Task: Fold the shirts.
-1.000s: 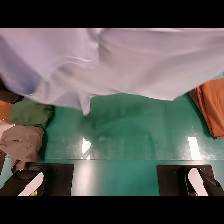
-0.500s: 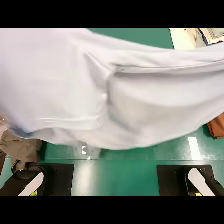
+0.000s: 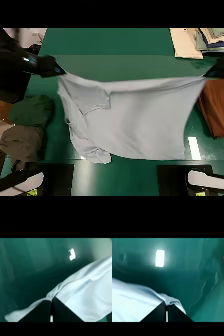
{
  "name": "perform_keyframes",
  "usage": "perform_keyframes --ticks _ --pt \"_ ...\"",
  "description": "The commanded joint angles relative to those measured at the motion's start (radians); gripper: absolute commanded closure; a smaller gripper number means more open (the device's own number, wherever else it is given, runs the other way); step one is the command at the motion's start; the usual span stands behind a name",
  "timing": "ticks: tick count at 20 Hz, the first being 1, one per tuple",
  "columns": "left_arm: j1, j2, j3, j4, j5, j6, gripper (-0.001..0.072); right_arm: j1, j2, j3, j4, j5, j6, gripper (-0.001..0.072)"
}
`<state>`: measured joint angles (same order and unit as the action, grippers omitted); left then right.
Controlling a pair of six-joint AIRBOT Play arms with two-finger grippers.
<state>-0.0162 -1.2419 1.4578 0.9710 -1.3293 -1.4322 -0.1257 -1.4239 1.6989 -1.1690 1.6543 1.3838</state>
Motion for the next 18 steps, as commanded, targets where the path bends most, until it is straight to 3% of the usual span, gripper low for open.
perform_keyframes --ticks 1,6,9,12,15,18 --pt "0.0 -0.208 -0.044 0.013 0.124 0.055 0.0685 0.074 -0.196 -0.043 -0.047 -0.091 0.007 0.0698" --pt "0.0 -0.33 -0.04 -0.015 0.453 0.091 0.0686 0.095 -0.384 0.118 -0.043 -0.292 0.018 0.0698" --pt "0.001 -0.332 -0.039 -0.018 0.568 0.107 0.0686 0.095 -0.418 0.191 -0.045 -0.364 0.023 0.0698" --pt "0.001 -0.332 -0.031 -0.015 0.547 0.196 0.0686 0.095 -0.402 0.189 -0.046 -0.399 0.022 0.0698" --pt "0.011 -0.332 0.008 -0.002 0.418 0.264 0.0686 0.097 -0.399 0.185 -0.056 -0.299 0.021 0.0698" --pt "0.023 -0.331 0.014 0.04 0.249 0.27 0.0686 0.121 -0.354 0.08 -0.073 -0.271 0.021 0.0699"
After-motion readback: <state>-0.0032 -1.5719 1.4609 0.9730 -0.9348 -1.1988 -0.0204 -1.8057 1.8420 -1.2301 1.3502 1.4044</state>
